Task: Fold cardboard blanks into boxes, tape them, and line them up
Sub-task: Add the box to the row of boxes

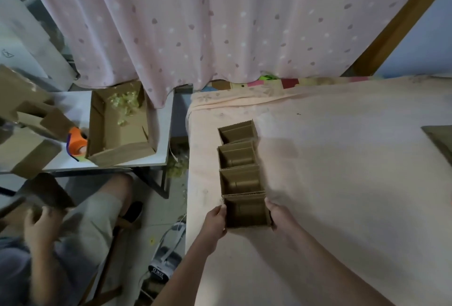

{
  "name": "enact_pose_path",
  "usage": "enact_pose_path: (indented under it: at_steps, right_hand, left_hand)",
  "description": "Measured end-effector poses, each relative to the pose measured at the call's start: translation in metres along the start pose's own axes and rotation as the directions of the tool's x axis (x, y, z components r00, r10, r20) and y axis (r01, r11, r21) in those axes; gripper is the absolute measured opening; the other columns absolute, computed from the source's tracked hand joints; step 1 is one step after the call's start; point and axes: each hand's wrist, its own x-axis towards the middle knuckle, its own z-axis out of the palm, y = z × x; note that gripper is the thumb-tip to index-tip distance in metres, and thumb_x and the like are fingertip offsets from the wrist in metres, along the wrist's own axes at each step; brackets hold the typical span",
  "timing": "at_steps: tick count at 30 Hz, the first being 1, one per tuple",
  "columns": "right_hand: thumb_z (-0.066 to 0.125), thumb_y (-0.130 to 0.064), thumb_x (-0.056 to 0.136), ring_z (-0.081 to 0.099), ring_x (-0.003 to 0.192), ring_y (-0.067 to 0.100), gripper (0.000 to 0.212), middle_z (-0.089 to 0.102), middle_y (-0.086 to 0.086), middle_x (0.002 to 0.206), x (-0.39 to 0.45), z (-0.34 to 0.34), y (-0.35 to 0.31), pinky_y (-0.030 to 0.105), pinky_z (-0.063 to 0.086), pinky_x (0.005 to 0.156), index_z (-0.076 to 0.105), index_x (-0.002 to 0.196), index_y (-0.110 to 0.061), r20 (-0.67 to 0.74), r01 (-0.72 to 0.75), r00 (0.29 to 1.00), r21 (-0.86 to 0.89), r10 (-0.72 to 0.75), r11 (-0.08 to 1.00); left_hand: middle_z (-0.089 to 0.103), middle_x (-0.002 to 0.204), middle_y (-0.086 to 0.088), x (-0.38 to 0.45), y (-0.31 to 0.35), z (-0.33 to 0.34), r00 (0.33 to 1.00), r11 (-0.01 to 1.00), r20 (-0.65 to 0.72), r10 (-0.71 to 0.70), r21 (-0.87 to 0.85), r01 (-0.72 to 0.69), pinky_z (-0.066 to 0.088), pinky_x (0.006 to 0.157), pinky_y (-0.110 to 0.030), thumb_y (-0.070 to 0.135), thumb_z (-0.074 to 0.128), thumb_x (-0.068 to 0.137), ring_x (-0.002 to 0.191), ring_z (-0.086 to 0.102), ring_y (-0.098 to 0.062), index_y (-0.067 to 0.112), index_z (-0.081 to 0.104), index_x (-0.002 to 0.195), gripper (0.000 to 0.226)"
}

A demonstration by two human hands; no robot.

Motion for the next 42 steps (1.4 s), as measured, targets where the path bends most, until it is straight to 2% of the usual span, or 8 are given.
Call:
enact_pose_path:
  at_steps: [4, 9, 15, 21, 25, 29, 33, 42]
  right_hand:
    - [0.057, -0.088, 0.066, 0.059, 0.123, 0.023, 0.098, 0.063, 0.000, 0.134, -0.007, 0.001, -0.008, 0.047, 0.046, 0.109, 0.055, 0.140, -0.025, -0.012, -0.003, 1.000, 0.011, 0.003, 1.000]
    - [0.042, -0.063, 0.098, 0.050, 0.132, 0.027, 0.066, 0.055, 0.004, 0.141, -0.046, 0.009, -0.033, 0.047, 0.042, 0.112, 0.050, 0.145, -0.017, -0.009, 0.047, 0.999, -0.148, -0.049, 0.988]
    - [0.040, -0.059, 0.100, 0.053, 0.127, 0.028, 0.064, 0.058, 0.007, 0.137, -0.047, 0.013, -0.035, 0.047, 0.043, 0.110, 0.051, 0.143, -0.013, -0.049, 0.044, 0.997, -0.154, -0.052, 0.987]
    - [0.043, -0.047, 0.104, 0.062, 0.113, 0.031, 0.054, 0.065, 0.018, 0.128, -0.063, 0.011, -0.046, 0.041, 0.048, 0.100, 0.064, 0.124, -0.001, -0.101, 0.138, 0.980, -0.263, -0.170, 0.955]
    - [0.041, -0.040, 0.106, 0.045, 0.137, 0.029, 0.053, 0.045, 0.010, 0.153, -0.086, -0.004, -0.059, 0.032, 0.037, 0.108, 0.044, 0.149, -0.009, -0.094, 0.283, 0.914, -0.550, -0.395, 0.786]
    - [0.035, -0.038, 0.107, 0.032, 0.146, 0.031, 0.056, 0.029, 0.011, 0.161, -0.112, -0.032, -0.073, 0.041, 0.030, 0.118, 0.029, 0.155, -0.010, -0.005, 0.318, 0.811, -0.836, -0.585, 0.448]
    - [0.034, -0.039, 0.107, 0.038, 0.139, 0.033, 0.053, 0.034, 0.012, 0.157, -0.144, -0.060, -0.078, 0.042, 0.035, 0.111, 0.033, 0.151, -0.009, -0.023, 0.210, 0.759, -0.938, -0.651, 0.277]
    - [0.038, -0.043, 0.104, 0.047, 0.131, 0.029, 0.048, 0.051, 0.010, 0.139, -0.191, -0.147, -0.058, 0.041, 0.033, 0.110, 0.049, 0.137, -0.010, -0.201, -0.007, 0.729, -0.958, -0.654, 0.287]
  left_hand:
    - [0.056, 0.119, 0.000, 0.012, 0.000, 0.000, 1.000, 1.000, 0.013, 0.004, 0.010, -0.004, 0.048, 0.089, -0.035, 0.039, 0.035, 0.107, 0.111, 0.053, -0.021, 0.018, 0.049, 0.130, 0.034]
    - [0.057, 0.119, 0.000, 0.016, 0.000, 0.001, 0.999, 0.996, 0.030, 0.014, 0.083, -0.016, 0.048, 0.090, -0.034, 0.040, 0.028, 0.108, 0.109, 0.053, -0.019, 0.019, 0.050, 0.126, 0.036]
    - [0.055, 0.121, -0.002, 0.016, -0.001, 0.008, 0.999, 0.988, -0.027, 0.033, 0.154, -0.028, 0.045, 0.107, -0.047, 0.041, 0.025, 0.108, 0.117, 0.052, -0.024, 0.014, 0.050, 0.137, 0.047]
    - [0.055, 0.139, -0.007, 0.008, -0.002, 0.003, 0.987, 0.948, -0.094, 0.134, 0.302, -0.100, 0.043, 0.108, -0.042, 0.041, 0.033, 0.107, 0.124, 0.052, -0.029, 0.016, 0.046, 0.144, 0.047]
    - [0.052, 0.145, -0.009, -0.004, 0.010, -0.003, 0.866, 0.706, -0.199, 0.459, 0.674, -0.219, 0.042, 0.109, -0.039, 0.034, 0.035, 0.106, 0.130, 0.050, -0.028, 0.014, 0.041, 0.148, 0.046]
    - [0.046, 0.149, -0.006, -0.021, 0.046, 0.011, 0.766, 0.293, 0.030, 0.643, 0.914, -0.282, 0.033, 0.116, -0.043, 0.038, 0.027, 0.106, 0.137, 0.039, -0.027, 0.018, 0.041, 0.146, 0.047]
    - [0.039, 0.153, -0.009, -0.034, 0.072, 0.064, 0.731, -0.004, 0.278, 0.624, 0.936, -0.352, 0.023, 0.120, -0.047, 0.036, 0.027, 0.105, 0.142, 0.031, -0.029, 0.016, 0.035, 0.150, 0.049]
    - [0.041, 0.148, -0.013, -0.073, 0.082, 0.186, 0.651, -0.237, 0.521, 0.553, 0.847, -0.476, 0.030, 0.114, -0.046, 0.034, 0.029, 0.106, 0.136, 0.037, -0.032, 0.010, 0.036, 0.145, 0.047]
